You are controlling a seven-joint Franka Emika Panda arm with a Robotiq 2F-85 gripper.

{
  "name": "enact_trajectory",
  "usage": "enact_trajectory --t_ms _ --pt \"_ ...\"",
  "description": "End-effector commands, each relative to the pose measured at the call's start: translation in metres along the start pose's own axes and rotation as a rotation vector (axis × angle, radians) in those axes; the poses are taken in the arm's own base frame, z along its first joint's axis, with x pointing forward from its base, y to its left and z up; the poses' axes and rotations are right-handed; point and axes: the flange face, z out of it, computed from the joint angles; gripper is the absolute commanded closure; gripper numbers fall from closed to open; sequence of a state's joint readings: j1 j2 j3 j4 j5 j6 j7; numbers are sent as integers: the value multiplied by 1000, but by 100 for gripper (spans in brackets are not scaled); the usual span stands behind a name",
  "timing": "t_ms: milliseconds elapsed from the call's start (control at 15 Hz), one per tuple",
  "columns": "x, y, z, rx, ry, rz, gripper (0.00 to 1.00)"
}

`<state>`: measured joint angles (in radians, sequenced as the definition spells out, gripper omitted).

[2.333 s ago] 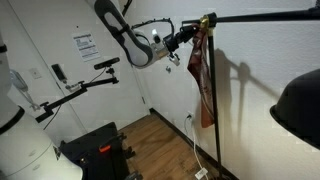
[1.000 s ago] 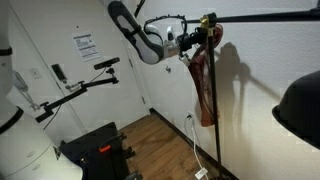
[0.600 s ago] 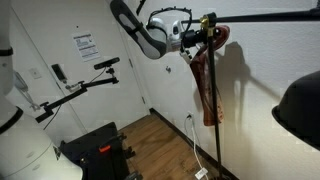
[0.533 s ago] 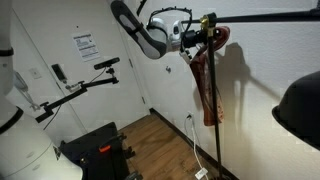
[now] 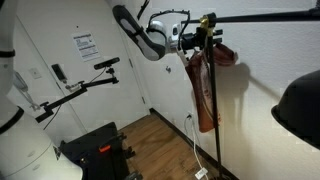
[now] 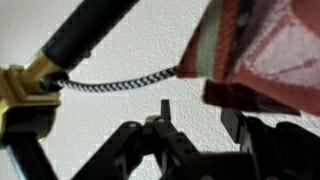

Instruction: Pick the cloth and hang it on the rope on the lamp stand

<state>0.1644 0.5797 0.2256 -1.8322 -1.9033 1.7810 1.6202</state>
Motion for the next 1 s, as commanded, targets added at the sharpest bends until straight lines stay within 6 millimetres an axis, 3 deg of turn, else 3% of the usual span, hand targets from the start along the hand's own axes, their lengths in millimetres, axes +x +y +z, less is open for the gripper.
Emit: enact_trajectory --t_ms 0,133,533,933 --pt "5 -6 -8 3 29 -65 12" --pt "5 -10 -17 1 58 -79 0" --pt "7 -10 -55 -24 282 -77 0" --pt "0 -6 -82 -7 335 -50 0"
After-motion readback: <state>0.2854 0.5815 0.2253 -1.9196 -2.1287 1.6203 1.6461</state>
